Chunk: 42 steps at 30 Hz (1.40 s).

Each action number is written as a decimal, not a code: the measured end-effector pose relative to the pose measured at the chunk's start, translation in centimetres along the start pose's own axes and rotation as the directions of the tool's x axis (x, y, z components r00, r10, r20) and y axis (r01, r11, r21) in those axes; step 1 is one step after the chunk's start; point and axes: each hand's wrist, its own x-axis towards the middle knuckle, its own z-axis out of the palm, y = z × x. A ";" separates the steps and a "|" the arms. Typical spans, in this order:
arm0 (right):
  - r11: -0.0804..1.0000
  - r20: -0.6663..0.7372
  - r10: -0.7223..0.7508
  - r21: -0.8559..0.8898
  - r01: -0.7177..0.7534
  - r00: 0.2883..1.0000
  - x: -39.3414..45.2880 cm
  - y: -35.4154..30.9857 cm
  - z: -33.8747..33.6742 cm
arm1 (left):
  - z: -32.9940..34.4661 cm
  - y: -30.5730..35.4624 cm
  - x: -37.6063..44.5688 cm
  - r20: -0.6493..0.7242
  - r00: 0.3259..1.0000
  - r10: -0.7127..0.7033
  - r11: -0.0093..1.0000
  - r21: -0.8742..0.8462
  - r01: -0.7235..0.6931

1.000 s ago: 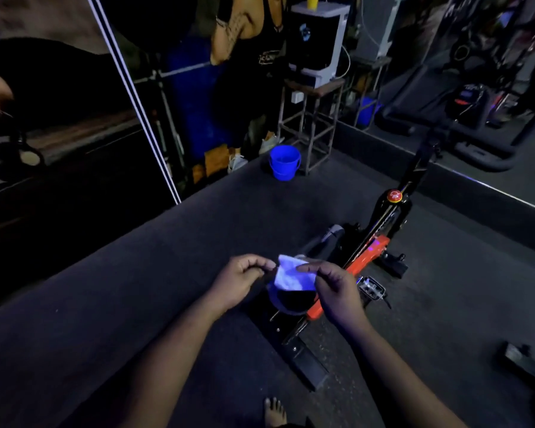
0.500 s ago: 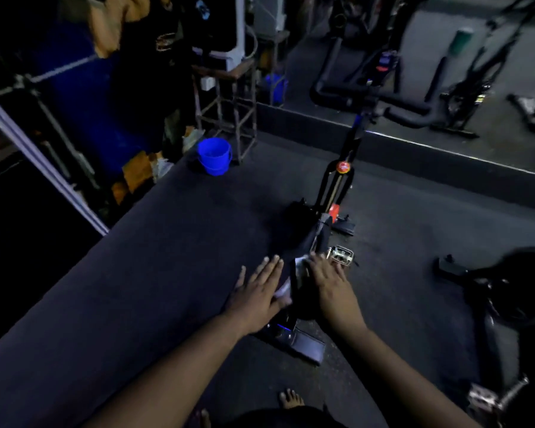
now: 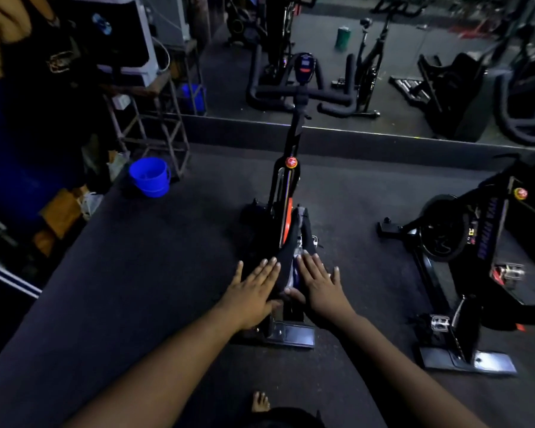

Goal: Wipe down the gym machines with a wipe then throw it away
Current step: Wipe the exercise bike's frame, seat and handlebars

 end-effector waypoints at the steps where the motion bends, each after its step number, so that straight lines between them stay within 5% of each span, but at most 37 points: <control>1: 1.000 0.013 -0.012 0.003 0.012 1.000 0.5 -0.4 -0.2 | -0.2 -0.4 0.5 0.008 1.000 0.004 1.000 0.016 -0.004; 6: 0.942 -0.024 -0.293 -0.176 0.285 0.956 -2.2 0.5 1.9 | -0.5 -1.3 1.8 0.037 0.998 0.057 0.998 0.040 -0.058; 8: 0.932 -0.064 -0.295 -0.241 0.272 0.953 -2.1 1.2 2.4 | -0.3 -1.7 2.0 0.039 0.998 0.058 0.997 0.057 -0.060; 14: 0.987 0.120 -0.080 -0.126 0.095 0.990 4.2 -1.7 -0.6 | -0.8 -2.7 2.5 0.020 0.999 -0.050 0.996 0.074 0.049; 16: 0.971 0.154 -0.167 -0.148 0.190 0.974 3.1 -3.0 -0.3 | -1.2 -2.9 2.8 -0.004 0.998 -0.060 0.997 0.058 0.060; 20: 0.915 -0.001 -0.353 -0.207 0.345 0.936 -2.3 -2.5 2.6 | -1.4 -3.5 3.7 -0.026 1.000 0.006 0.997 0.075 -0.004; 25: 0.985 -0.058 -0.072 -0.164 0.062 0.996 -0.1 -0.4 0.7 | -1.7 -4.4 5.5 0.027 0.992 0.125 0.986 0.105 -0.127; 28: 0.985 0.054 0.126 -0.125 -0.119 0.991 2.6 -2.4 0.3 | -2.0 -4.7 6.5 0.015 0.981 0.194 0.973 0.122 -0.194; 31: 0.988 0.083 0.131 -0.088 -0.124 0.988 2.4 -5.4 1.0 | -2.5 -5.3 6.7 0.042 0.955 0.292 0.944 0.144 -0.295; 35: 0.973 -0.088 0.120 -0.187 -0.134 0.989 -1.6 -8.2 3.3 | -3.3 -7.6 7.4 0.111 0.881 0.460 0.859 0.195 -0.473; 42: 0.879 -0.054 0.435 -0.190 -0.437 0.899 2.2 -10.9 2.5 | -5.7 -11.2 9.2 0.114 0.827 0.550 0.786 0.264 -0.559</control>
